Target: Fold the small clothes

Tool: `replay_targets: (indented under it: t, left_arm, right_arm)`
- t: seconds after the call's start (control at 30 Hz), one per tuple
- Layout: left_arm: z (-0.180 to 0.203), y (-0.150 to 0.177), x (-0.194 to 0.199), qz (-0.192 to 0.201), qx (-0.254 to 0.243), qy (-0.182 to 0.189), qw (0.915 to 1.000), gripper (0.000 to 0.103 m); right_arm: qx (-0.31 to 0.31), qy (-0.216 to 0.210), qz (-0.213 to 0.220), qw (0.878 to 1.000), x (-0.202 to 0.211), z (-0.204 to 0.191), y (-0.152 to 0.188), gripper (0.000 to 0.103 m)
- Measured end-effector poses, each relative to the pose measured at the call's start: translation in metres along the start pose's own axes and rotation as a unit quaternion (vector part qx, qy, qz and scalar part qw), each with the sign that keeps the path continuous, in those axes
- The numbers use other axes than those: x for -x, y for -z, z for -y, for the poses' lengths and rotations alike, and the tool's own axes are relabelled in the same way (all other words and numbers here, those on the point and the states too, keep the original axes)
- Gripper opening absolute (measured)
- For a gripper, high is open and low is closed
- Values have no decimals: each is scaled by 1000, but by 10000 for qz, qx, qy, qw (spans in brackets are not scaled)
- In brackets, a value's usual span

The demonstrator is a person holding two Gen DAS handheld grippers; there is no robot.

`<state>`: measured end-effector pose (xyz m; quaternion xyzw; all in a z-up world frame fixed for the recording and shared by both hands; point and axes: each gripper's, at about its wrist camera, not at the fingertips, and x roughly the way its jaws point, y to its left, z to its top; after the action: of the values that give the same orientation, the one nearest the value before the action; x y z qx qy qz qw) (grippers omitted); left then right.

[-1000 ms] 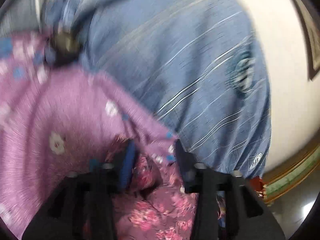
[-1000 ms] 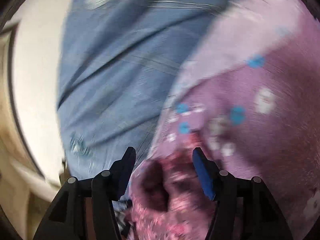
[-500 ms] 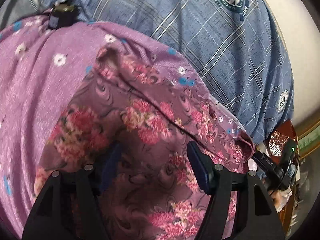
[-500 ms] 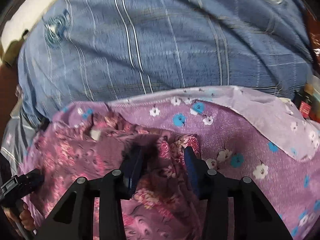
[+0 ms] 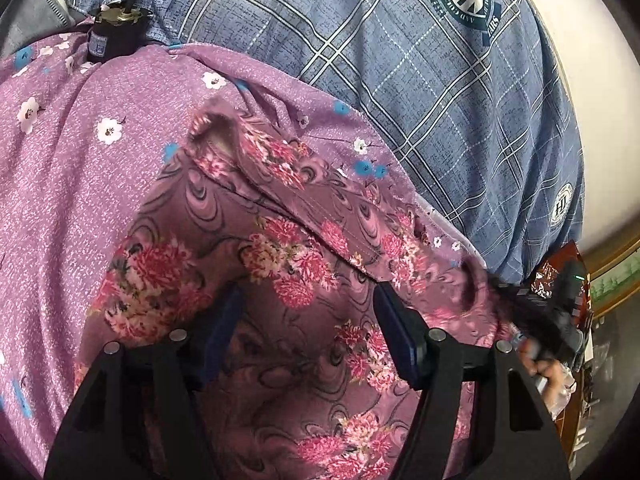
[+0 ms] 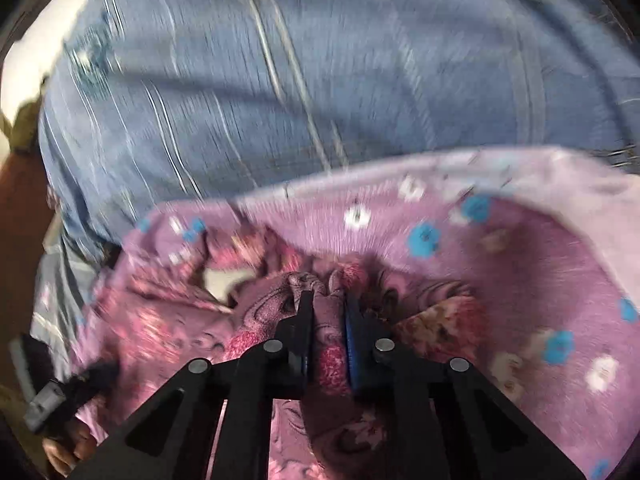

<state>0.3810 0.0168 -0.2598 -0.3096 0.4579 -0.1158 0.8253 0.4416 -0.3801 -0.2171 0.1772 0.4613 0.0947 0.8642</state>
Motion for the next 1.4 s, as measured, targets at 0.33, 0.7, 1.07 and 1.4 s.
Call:
replay_targets:
  t: [0.33, 0.7, 1.07, 1.4]
  left_arm:
    - [-3, 0, 4, 93, 110, 35, 9999, 67]
    - [-9, -8, 27, 586, -13, -760, 9954, 67]
    - [-13, -10, 35, 388, -218, -1081, 9931, 67]
    - [-11, -14, 21, -148, -1023, -1738, 9793, 73]
  right_arm:
    - [-859, 1854, 1414, 9686, 50, 26, -1, 16]
    - [-221, 922, 1015, 9903, 47, -26, 78, 31]
    - [924, 727, 345, 9925, -25, -141, 63, 34]
    - [896, 1037, -553, 9890, -123, -183, 25, 31]
